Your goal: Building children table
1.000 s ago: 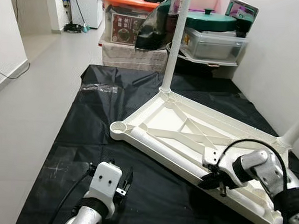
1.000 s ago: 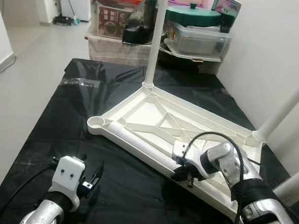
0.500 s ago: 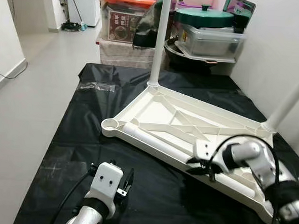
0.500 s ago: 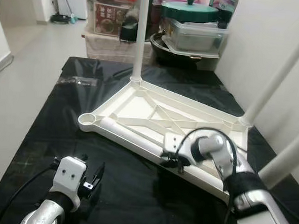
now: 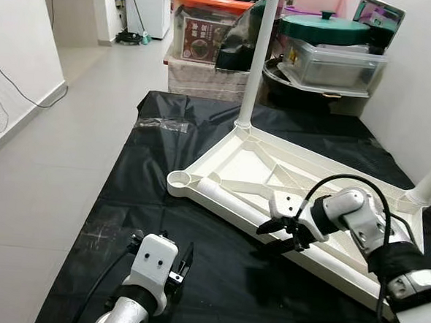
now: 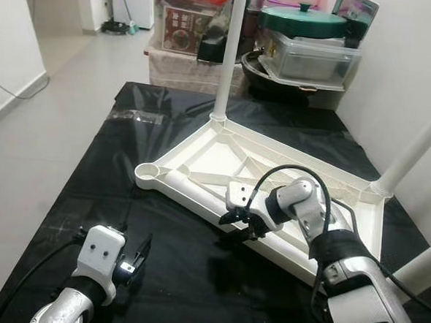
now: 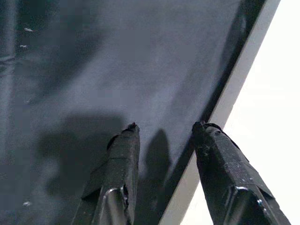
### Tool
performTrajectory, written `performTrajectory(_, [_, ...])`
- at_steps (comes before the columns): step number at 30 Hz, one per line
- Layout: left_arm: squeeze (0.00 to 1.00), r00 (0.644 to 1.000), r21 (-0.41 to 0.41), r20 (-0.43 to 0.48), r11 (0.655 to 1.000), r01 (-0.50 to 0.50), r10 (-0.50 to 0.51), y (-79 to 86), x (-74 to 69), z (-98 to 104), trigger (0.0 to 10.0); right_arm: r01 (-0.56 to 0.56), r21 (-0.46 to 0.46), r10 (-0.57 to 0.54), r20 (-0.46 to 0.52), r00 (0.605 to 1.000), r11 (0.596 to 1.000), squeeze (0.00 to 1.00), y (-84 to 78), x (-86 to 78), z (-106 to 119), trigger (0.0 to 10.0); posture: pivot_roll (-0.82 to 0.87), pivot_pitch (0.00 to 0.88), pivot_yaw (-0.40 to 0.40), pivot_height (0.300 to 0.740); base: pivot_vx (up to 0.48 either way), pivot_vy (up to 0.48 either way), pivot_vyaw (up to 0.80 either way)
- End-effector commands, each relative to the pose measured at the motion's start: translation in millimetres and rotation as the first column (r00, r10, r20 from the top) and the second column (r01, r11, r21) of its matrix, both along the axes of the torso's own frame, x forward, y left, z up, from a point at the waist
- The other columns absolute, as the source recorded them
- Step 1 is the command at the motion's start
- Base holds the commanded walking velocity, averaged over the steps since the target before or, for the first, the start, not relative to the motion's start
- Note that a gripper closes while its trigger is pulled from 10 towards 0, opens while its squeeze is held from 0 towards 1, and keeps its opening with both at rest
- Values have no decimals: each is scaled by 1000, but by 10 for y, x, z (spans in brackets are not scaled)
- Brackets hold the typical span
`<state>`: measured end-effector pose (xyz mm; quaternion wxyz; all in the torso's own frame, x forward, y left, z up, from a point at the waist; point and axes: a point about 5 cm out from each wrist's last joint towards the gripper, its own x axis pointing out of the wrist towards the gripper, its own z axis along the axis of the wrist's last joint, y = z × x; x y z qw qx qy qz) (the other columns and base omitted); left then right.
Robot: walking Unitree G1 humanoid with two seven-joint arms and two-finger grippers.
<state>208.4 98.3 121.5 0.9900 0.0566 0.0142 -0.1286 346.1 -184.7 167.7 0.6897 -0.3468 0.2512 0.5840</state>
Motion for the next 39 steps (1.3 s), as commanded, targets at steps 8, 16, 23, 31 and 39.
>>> performTrajectory(8, [0, 1000, 6, -7, 1000, -1, 1, -1, -15, -14, 10000, 93, -132, -104, -79, 991, 987, 0, -79, 3, -215, 10000, 57, 27, -94, 740, 0, 0, 0])
performTrajectory(16, [0, 1000, 3, -9, 1000, -5, 5, -11, -20, -12, 10000, 131, -51, -137, -142, 980, 990, 0, 39, -3, -214, 10000, 61, 33, -96, 740, 0, 0, 0])
performTrajectory(23, [0, 1000, 5, -13, 1000, -1, 1, -10, -18, -27, 10000, 198, 191, -178, -117, 977, 961, 0, 180, 175, 188, 10000, 58, 22, -96, 740, 0, 0, 0])
performTrajectory(31, [0, 1000, 6, -13, 1000, 0, 0, -11, -32, -30, 10000, 287, 76, -280, -89, 956, 955, 0, 52, 202, 39, 10000, 63, 16, -95, 740, 0, 0, 0])
performTrajectory(39, [0, 1000, 7, -15, 1000, 5, -4, -13, -47, -32, 10000, 304, -49, -308, -136, 941, 951, 0, -9, 86, -194, 10000, 60, 11, -89, 740, 0, 0, 0])
